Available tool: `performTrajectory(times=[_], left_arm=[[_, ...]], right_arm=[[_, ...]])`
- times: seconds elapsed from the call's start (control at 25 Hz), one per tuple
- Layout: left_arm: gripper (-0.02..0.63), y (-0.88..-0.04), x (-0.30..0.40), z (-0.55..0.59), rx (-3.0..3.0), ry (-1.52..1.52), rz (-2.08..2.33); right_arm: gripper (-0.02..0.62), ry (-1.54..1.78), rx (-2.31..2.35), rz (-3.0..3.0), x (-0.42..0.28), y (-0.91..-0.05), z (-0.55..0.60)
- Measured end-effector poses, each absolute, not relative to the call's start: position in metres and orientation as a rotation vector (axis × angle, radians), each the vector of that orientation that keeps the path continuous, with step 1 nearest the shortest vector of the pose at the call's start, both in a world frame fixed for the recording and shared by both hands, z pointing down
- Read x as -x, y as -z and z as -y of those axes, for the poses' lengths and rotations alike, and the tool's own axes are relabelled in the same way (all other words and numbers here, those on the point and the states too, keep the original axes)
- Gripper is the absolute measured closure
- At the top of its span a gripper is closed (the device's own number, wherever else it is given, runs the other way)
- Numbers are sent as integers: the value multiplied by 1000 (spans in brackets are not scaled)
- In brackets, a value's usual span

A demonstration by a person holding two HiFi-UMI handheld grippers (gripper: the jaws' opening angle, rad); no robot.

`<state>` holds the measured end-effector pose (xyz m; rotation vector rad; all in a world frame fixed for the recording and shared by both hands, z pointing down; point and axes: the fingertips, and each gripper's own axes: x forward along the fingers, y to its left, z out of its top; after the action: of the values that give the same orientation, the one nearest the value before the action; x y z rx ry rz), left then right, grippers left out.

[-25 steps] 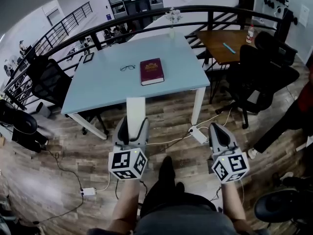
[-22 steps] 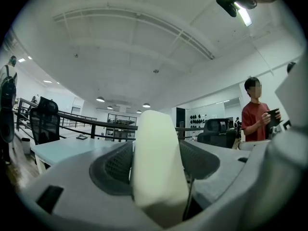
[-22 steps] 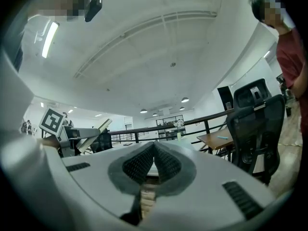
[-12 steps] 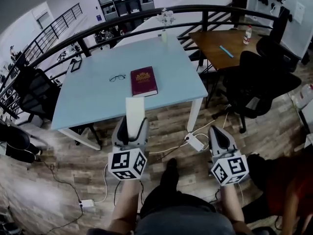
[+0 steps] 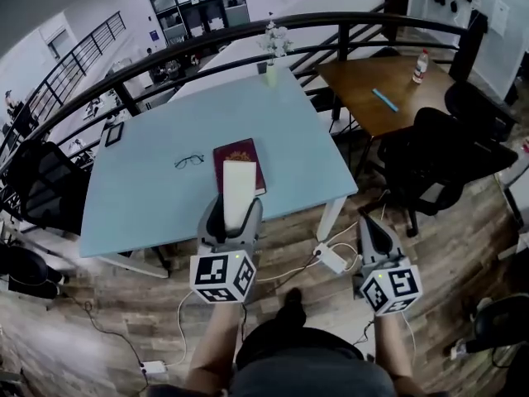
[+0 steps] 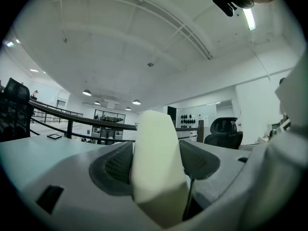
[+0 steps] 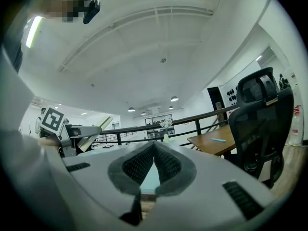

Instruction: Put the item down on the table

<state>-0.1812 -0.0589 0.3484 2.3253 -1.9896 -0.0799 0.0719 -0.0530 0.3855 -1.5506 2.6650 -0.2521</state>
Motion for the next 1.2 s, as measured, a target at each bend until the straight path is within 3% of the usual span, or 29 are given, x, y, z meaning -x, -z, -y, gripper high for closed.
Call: performTrajectory(times=[1.2], left_arm=[[298,-356,173,238,-2400,45,1913]], right_arm=[[592,244,1654,-2602,-78,-385,199]])
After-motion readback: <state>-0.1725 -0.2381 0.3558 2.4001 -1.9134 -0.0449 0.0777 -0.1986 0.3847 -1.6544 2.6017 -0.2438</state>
